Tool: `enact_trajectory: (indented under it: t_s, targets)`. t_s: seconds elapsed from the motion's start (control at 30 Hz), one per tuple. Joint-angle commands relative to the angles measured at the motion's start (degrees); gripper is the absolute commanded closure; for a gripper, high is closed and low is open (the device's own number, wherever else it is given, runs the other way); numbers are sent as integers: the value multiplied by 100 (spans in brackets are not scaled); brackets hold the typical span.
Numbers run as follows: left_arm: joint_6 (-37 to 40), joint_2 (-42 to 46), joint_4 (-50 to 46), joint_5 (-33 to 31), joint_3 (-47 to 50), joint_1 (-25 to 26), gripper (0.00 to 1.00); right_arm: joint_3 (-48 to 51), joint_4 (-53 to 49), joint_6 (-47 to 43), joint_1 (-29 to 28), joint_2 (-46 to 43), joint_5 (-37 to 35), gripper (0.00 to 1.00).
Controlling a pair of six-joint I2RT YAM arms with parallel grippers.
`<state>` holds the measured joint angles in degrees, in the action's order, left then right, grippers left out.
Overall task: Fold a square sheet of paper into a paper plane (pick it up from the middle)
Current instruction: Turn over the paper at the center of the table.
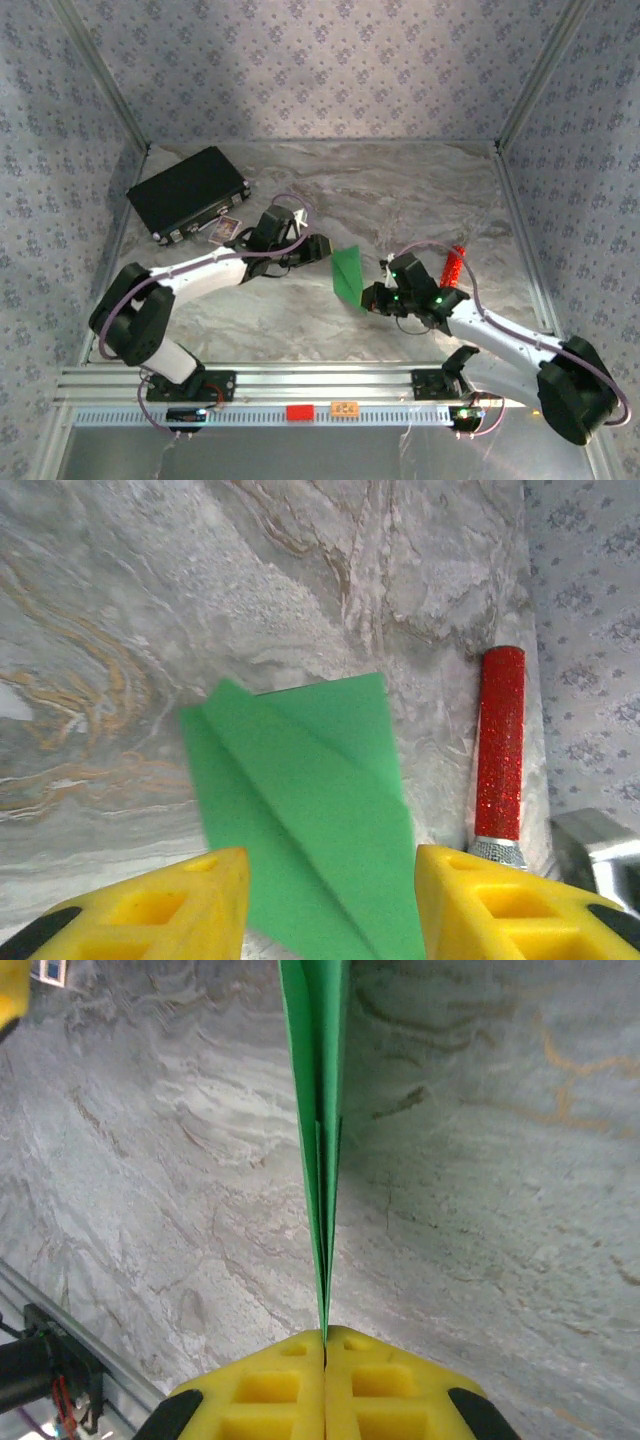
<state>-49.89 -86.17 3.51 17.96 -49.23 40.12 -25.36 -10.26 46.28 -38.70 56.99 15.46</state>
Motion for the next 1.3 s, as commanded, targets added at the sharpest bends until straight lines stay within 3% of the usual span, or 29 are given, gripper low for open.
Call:
enact_trajectory:
  t_s: [0.0,0.37,0.6,0.83,0.97,1.27]
  targets:
    - [254,358,-354,-498,149,-38,52,-312,-831,-480,-131,-307,-786,92]
    - [120,1353,-421,-1480,842,-39,50,-1122,-2220,-889,-589,-207,-2177,93]
    - [155,2097,-585,-2040,1216,-97,49,-1927,-3406,-840,-1660,432,-4491,93]
    - [88,2762,-965,-2577,1407,-249,47,-2597,-4225,-384,-2433,1601,-5983,94]
    - [10,3062,-1145,-2765,1526,-323,46,-2807,-4181,-501,-2552,2297,-5743,94]
    - [8,3467,-1326,-2917,1716,-510,45,-2838,-2822,-1340,-2839,3170,-4186,86]
